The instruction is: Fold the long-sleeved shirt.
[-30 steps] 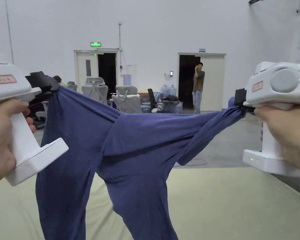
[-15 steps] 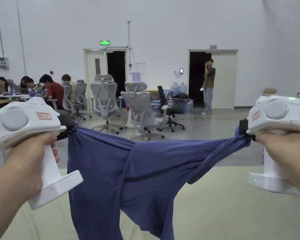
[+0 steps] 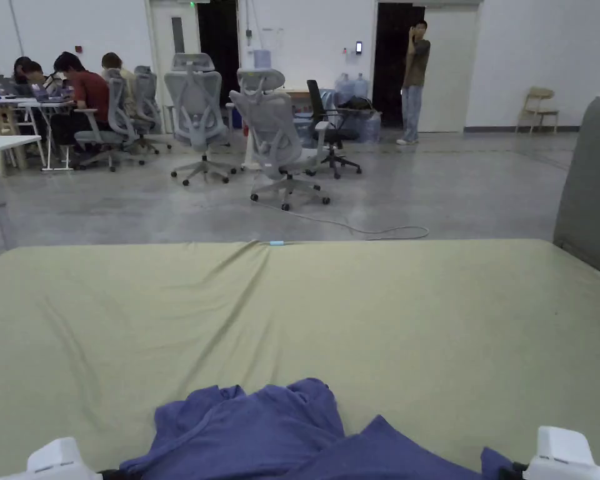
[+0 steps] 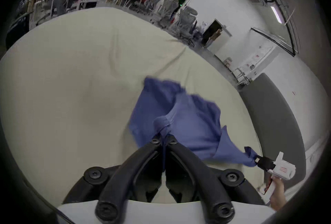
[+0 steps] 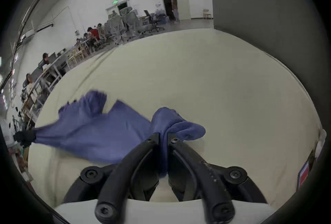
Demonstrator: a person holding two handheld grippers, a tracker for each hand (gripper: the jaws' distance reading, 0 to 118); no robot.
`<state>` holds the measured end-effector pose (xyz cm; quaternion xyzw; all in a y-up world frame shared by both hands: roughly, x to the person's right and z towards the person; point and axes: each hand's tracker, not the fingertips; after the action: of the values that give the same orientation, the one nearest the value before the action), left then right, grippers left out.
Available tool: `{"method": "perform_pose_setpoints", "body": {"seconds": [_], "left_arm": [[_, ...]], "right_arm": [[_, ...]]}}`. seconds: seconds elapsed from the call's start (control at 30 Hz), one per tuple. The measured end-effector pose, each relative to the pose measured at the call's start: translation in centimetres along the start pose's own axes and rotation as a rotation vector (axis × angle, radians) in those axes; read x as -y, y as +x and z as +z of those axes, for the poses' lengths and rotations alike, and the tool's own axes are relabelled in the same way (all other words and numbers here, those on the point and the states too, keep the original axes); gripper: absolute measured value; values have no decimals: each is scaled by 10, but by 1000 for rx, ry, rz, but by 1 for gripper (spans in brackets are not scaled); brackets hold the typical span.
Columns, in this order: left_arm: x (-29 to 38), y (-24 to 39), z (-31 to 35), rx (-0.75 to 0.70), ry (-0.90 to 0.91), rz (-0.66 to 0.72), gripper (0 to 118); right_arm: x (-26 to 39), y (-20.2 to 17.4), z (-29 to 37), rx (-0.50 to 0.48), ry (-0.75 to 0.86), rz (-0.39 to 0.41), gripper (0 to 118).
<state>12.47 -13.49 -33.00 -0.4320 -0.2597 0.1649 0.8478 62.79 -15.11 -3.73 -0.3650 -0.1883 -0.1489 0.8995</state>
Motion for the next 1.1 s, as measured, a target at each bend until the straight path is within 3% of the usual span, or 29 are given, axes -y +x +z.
{"method": "perform_pose_setpoints", "body": {"seconds": [0.13,0.3,0.5,0.53,0.57,0.6,0.63,0.67,0.7,0.73,0.77,0.83,0.87,0.93,0.97,1.0,1.03,1.07,1.1], "left_arm": [[56,-23,65,-27,-61,-16,0],[122,-37,132,-39,-169,-4,0],[162,-44,154,-82,-221,2,0],[165,-49,151,-93,-224,35,0],[173,-48,148,-105,-229,72,2],[174,-53,142,-109,-227,105,8],[174,-58,136,-112,-219,148,38],[173,-61,132,-127,-204,166,78],[176,-56,131,-150,-187,162,110],[173,-51,136,-180,-147,153,118],[172,-44,148,-170,-83,125,117],[174,-23,179,-94,49,62,116],[176,-14,191,-67,81,47,115],[187,-3,206,-77,78,42,116],[200,2,215,-99,69,46,116],[207,6,219,-129,5,54,115],[213,8,221,-136,-93,45,102],[222,10,221,-113,-132,33,73],[234,11,223,-82,-130,27,14]], "right_arm": [[64,-10,63,-23,4,29,11],[146,-26,120,-23,-115,78,11],[195,-38,134,-11,-219,65,11],[193,-39,133,-33,-220,-6,12],[188,-43,132,-20,-201,13,14],[183,-34,127,-22,-225,-3,23],[183,-39,121,-29,-277,-21,55],[182,-44,115,-23,-342,-20,83],[180,-51,116,57,-375,3,106],[173,-34,122,126,-348,28,118],[171,-39,136,166,-257,55,118],[164,-52,170,129,-101,46,118],[157,-42,187,81,-80,37,118],[156,-60,211,-5,-48,31,118],[157,-70,222,-55,-47,44,118],[156,-68,231,-113,-53,56,109],[159,-78,239,-131,-38,74,80],[163,-89,245,-126,-41,93,43],[168,-100,247,-123,-62,116,2]]}}
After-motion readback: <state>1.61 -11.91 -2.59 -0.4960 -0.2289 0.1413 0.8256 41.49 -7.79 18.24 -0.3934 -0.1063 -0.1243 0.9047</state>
